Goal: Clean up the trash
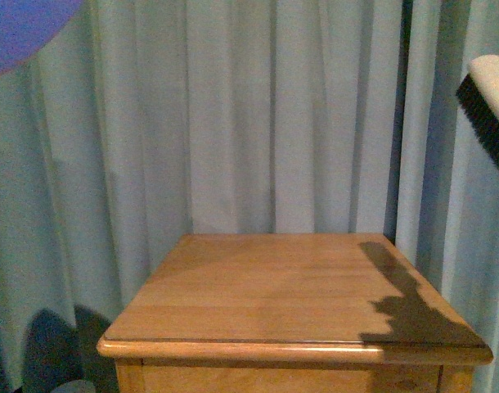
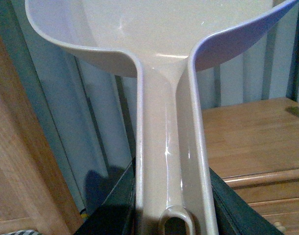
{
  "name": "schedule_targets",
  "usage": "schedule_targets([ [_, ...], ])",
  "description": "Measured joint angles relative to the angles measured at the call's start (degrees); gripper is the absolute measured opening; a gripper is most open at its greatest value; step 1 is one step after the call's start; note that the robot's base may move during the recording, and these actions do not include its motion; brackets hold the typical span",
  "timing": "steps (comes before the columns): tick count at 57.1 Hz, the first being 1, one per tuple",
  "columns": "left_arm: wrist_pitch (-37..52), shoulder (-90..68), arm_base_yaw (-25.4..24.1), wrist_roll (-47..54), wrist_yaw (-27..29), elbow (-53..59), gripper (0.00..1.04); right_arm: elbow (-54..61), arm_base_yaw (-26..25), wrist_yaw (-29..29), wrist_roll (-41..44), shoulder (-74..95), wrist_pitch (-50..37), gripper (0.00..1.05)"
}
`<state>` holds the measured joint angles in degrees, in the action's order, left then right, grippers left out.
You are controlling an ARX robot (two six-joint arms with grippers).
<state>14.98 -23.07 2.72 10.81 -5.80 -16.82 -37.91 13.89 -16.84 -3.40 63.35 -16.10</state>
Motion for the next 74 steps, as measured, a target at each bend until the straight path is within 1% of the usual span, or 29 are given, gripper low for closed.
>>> schedule_targets([
  [4, 0.0, 0.0, 0.0, 0.0, 0.0, 0.0, 0.28, 4.5, 0.0, -1.0, -0.2, -7.4, 0.0, 0.2],
  [10, 0.0, 0.0, 0.0, 0.0, 0.0, 0.0, 0.28, 7.5, 0.1, -2.6, -0.8, -15.8, 1.2, 0.2],
  [22, 0.0, 0.0, 0.0, 0.0, 0.0, 0.0, 0.28, 9.8, 1.7, -6.0, -1.2, -25.5, 5.3, 0.2],
  [38, 0.0, 0.0, 0.0, 0.0, -0.6, 0.0, 0.28, 10.5, 2.3, -7.4, -1.1, -27.4, 5.8, 0.2],
  [49, 0.0, 0.2, -0.1, -0.1, 0.2, 0.1, 0.28, 10.5, 2.3, -7.1, -1.1, -27.4, 5.8, 0.2],
  [53, 0.0, 0.3, -0.1, -0.1, 0.2, 0.2, 0.28, 10.6, 2.6, -6.1, -0.8, -27.0, 5.8, 0.2],
  [74, 0.0, 0.2, -0.1, -0.2, 0.0, 0.2, 0.27, 10.8, 2.6, -6.8, -0.9, -27.1, 5.9, 0.2],
])
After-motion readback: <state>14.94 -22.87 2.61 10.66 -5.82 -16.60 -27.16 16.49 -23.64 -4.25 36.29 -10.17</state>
